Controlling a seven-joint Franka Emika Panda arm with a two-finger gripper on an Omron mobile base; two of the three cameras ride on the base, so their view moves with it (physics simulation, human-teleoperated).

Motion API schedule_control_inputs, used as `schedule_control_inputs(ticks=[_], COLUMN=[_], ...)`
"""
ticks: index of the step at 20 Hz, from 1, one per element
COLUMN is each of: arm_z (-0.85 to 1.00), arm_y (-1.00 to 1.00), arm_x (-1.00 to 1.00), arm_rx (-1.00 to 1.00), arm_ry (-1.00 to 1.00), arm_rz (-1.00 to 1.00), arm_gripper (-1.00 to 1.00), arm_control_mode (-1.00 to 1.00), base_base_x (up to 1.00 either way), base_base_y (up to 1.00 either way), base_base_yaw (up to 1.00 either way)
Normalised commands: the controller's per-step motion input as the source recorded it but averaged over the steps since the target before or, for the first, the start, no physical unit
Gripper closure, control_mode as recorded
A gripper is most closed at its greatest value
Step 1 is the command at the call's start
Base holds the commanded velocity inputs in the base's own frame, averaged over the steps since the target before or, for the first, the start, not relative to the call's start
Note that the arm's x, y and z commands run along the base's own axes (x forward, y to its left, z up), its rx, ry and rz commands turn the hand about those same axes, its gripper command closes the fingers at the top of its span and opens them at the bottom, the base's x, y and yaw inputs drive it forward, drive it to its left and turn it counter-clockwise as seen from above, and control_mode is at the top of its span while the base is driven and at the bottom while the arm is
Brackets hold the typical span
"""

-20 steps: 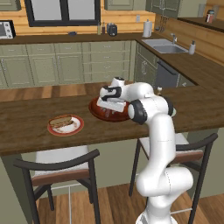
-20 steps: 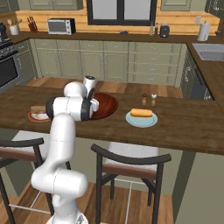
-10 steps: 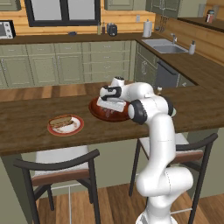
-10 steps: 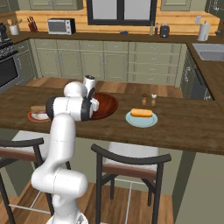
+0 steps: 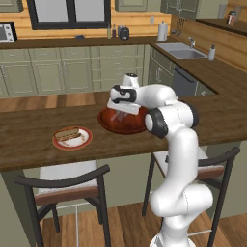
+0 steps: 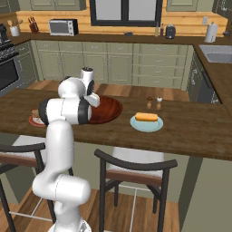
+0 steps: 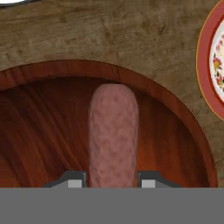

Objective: Place one bun and one sausage from the bowl on each plate.

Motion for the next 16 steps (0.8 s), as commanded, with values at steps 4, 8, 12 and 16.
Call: schedule_control_inputs(ticks=[4, 8, 12, 16], arm_z=[0.51, 0.22, 0.18, 0.23], arm_y=[0.26, 0.69, 0.75, 0.52], arm_x=[-0.58, -0.68, -0.71, -0.54], arm_rx=[0.0, 0.0, 0.05, 0.2], arm_ry=[-0.04, -0.06, -0.02, 0.1], arm_rz=[-0.33, -0.43, -0.41, -0.3], arm_gripper=[1.0, 1.0, 1.0, 1.0], arm_control_mode=[-1.0, -1.0, -1.0, -1.0], base_base_x=[0.0, 0.0, 0.0, 0.0], base_base_y=[0.0, 0.0, 0.0, 0.0], base_base_yaw=[0.0, 0.0, 0.0, 0.0])
